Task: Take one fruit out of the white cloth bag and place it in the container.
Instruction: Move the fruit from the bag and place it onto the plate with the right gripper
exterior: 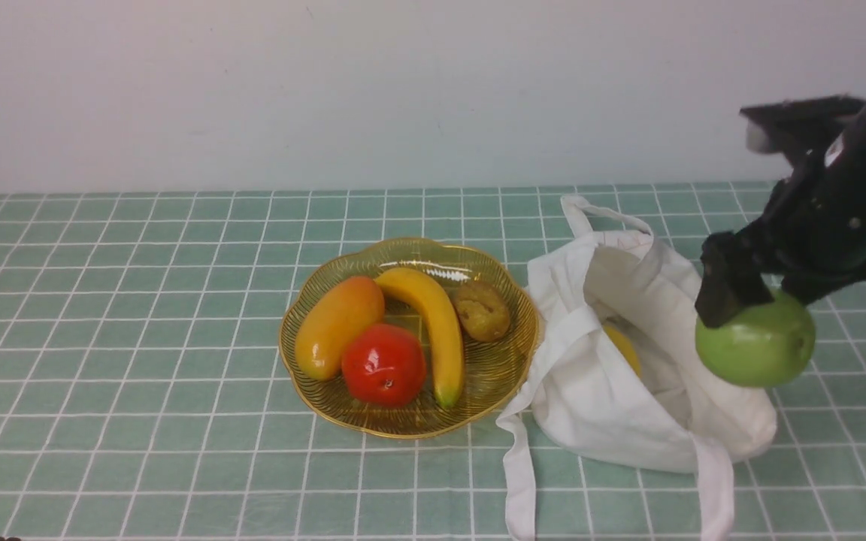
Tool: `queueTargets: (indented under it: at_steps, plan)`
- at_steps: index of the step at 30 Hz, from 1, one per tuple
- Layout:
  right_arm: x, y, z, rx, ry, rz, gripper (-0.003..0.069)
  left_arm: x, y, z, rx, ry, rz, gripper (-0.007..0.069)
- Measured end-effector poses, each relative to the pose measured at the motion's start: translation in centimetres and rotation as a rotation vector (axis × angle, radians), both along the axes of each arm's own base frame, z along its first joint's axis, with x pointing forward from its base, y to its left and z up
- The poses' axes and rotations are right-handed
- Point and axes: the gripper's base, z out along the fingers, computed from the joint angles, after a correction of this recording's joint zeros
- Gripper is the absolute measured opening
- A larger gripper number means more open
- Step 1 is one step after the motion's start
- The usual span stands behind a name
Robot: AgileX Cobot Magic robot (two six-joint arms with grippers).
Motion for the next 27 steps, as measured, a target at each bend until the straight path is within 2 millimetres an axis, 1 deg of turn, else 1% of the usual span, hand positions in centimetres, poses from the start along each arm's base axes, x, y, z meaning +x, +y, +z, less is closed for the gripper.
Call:
queueTargets:
  at_steps: [1,2,3,4,5,6,7,9,11,12,13,14,15,16,18,19,20,21,22,23,24,26,27]
  plan:
    - [-0.3,0.0,0.9,0.016,-0.024,-0.008,0.0618,0.0,0.0,0.0,0.0,0.0,0.0,-0.0008]
    - [-0.9,0.3,2.5,0.074,-0.072,-0.019,0.0618,0.0,0.0,0.0,0.0,0.0,0.0,-0.0008]
    - [-1.0,0.3,2.6,0.083,-0.078,-0.019,0.0618,0.0,0.0,0.0,0.0,0.0,0.0,-0.0008]
    - [-1.4,1.2,3.8,0.168,-0.132,-0.016,0.0618,0.0,0.0,0.0,0.0,0.0,0.0,-0.0008]
    - [-1.5,1.8,4.2,0.209,-0.158,-0.006,0.0618,0.0,0.0,0.0,0.0,0.0,0.0,-0.0008]
    - [-1.5,3.3,4.7,0.277,-0.204,0.023,0.0618,0.0,0.0,0.0,0.0,0.0,0.0,-0.0008]
    - [-1.5,4.0,4.8,0.294,-0.226,0.041,0.0618,0.0,0.0,0.0,0.0,0.0,0.0,-0.0008]
    - [-1.1,6.6,4.6,0.352,-0.284,0.107,0.0618,0.0,0.0,0.0,0.0,0.0,0.0,-0.0008]
    - [-0.5,9.3,3.7,0.378,-0.333,0.166,0.0618,0.0,0.0,0.0,0.0,0.0,0.0,-0.0008]
    - [0.0,10.9,2.6,0.385,-0.349,0.188,0.0618,0.0,0.0,0.0,0.0,0.0,0.0,-0.0008]
    - [0.0,11.1,2.7,0.39,-0.357,0.191,0.0618,0.0,0.0,0.0,0.0,0.0,0.0,-0.0008]
    - [0.7,12.8,1.2,0.391,-0.369,0.205,0.0618,0.0,0.0,0.0,0.0,0.0,0.0,-0.0008]
    - [0.8,13.0,1.0,0.391,-0.371,0.207,0.0618,0.0,0.0,0.0,0.0,0.0,0.0,-0.0008]
    - [1.5,14.8,-0.9,0.393,-0.39,0.214,0.0618,0.0,0.0,0.0,0.0,0.0,0.0,-0.0008]
    - [1.9,15.7,-1.9,0.394,-0.41,0.215,0.0618,0.0,0.0,0.0,0.0,0.0,0.0,-0.0008]
    - [2.8,16.9,-3.9,0.382,-0.426,0.214,0.0618,0.0,0.0,0.0,0.0,0.0,0.0,-0.0008]
    - [2.8,16.9,-3.9,0.383,-0.426,0.215,0.0618,0.0,0.0,0.0,0.0,0.0,0.0,-0.0008]
    - [3.5,17.5,-5.3,0.373,-0.452,0.211,0.0618,0.0,0.0,0.0,0.0,0.0,0.0,-0.0008]
    - [3.6,17.5,-5.6,0.37,-0.456,0.209,0.0618,0.0,0.0,0.0,0.0,0.0,0.0,-0.0008]
    - [4.2,17.8,-6.9,0.36,-0.468,0.199,0.0618,0.0,0.0,0.0,0.0,0.0,0.0,-0.0008]
    - [4.3,17.8,-6.9,0.36,-0.47,0.197,0.0618,0.0,0.0,0.0,0.0,0.0,0.0,-0.0008]
    - [5.0,18.0,-8.1,0.354,-0.5,0.179,0.062,0.0,0.0,0.0,0.0,0.0,0.0,-0.0008]
    - [5.1,18.0,-8.3,0.353,-0.506,0.176,0.063,0.0,0.0,0.0,0.0,0.0,0.0,-0.0008]
